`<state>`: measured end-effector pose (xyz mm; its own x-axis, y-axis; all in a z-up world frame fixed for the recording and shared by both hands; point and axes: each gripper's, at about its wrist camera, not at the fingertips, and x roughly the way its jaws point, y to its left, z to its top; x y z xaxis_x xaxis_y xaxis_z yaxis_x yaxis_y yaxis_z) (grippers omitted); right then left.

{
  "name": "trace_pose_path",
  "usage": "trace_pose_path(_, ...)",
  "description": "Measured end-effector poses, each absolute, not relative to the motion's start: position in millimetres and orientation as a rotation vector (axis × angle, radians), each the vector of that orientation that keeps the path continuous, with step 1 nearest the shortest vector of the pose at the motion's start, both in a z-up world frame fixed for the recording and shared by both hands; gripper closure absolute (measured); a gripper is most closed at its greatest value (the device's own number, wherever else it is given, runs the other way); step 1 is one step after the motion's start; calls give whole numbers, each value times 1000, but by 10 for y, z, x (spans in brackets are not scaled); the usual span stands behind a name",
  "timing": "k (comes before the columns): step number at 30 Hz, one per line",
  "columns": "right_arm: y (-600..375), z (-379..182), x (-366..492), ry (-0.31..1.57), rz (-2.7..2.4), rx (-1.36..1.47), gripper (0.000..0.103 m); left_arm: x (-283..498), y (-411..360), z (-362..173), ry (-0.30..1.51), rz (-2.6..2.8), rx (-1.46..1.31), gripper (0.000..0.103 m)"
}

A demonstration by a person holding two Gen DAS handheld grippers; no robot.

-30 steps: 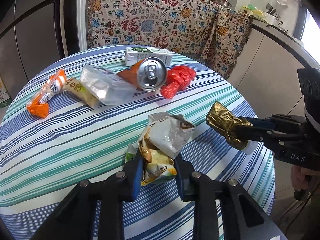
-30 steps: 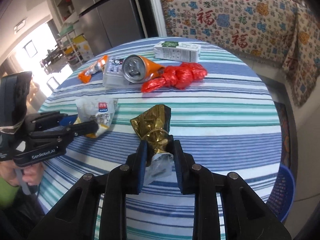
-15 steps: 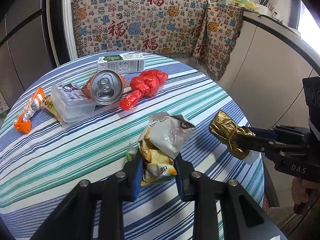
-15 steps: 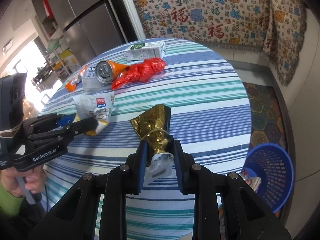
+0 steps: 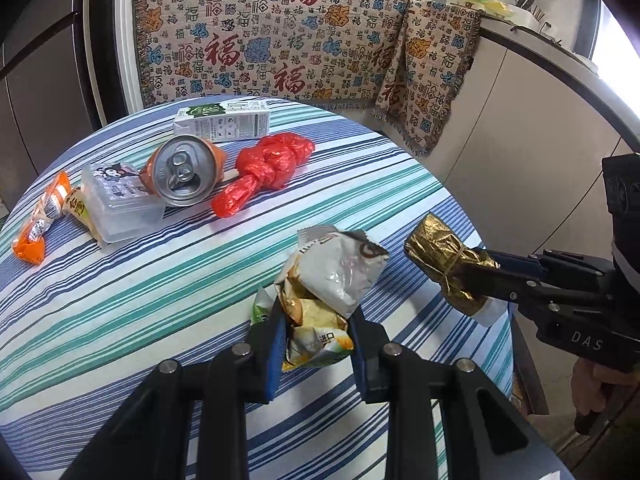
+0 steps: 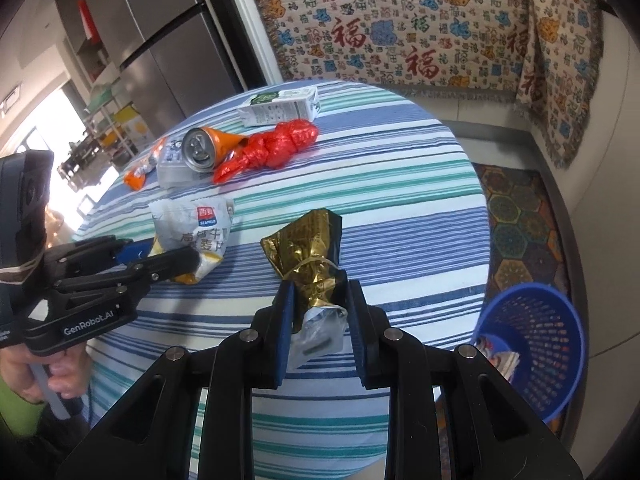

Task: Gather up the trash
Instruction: 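Carry both wrappers to the blue wastebasket and open both tools over it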

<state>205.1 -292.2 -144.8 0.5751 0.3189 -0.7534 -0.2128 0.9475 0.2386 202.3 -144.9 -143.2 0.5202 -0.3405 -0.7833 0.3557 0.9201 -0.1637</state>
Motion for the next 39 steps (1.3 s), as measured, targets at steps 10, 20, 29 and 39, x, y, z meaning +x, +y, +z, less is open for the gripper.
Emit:
trace_pose_path(10,-4228,-1198,1889,810,21,266,78,2083,-2451,-1165,907,-611,28,75)
trace_pose_path(20,-5481,-1431,1557,852,-211,379,77,2215,-3950,-1560,1004,-809,67,75)
trace_pose_path(29,-5961,-1640,1554,883,-266,427,77,2244,-4681,-1977,1048,-836,135,75)
trace_pose_path(39,-6124,-1705,1648,885,-283,457,77,2399,-4898,-2140,1064,-836,150,75)
